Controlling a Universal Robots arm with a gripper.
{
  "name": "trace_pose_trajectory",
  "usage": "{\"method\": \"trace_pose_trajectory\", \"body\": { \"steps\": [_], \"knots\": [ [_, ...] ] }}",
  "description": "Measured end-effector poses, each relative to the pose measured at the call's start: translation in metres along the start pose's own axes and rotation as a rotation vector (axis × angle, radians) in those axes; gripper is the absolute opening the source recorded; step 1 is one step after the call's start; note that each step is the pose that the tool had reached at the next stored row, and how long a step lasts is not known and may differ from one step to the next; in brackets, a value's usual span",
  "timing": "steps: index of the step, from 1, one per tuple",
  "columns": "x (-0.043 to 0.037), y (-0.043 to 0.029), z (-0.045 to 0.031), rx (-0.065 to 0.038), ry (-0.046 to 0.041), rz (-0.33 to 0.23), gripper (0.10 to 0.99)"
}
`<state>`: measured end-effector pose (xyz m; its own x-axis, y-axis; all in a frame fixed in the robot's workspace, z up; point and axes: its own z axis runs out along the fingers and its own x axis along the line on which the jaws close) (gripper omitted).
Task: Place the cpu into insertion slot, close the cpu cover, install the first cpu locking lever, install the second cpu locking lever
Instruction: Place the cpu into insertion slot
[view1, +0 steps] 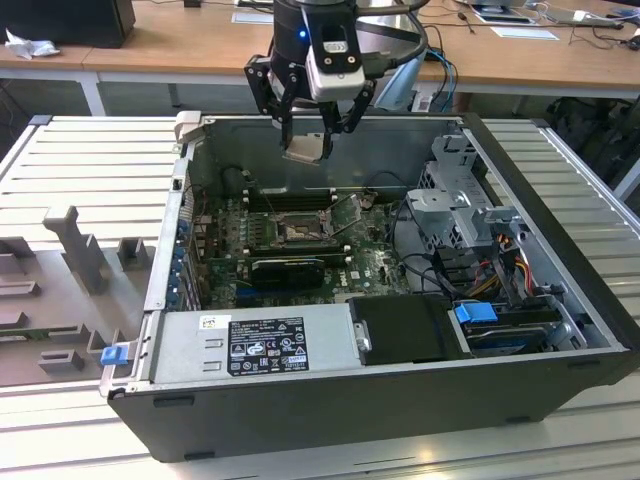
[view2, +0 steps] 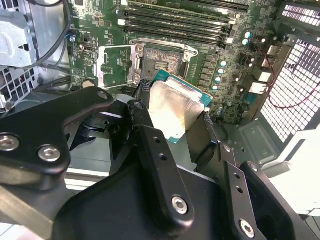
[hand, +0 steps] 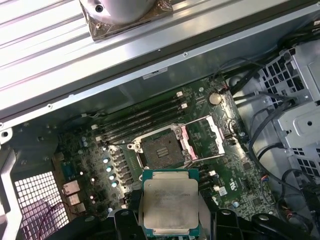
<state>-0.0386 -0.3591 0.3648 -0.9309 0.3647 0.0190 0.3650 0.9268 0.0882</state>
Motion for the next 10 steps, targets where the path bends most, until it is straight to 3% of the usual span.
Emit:
{"method": "trace_pose_trajectory", "body": {
  "steps": [10],
  "knots": [
    [0.0, -0.0001, 0.0012, 0.0, -0.0019, 0.021, 0.533]
  ]
}}
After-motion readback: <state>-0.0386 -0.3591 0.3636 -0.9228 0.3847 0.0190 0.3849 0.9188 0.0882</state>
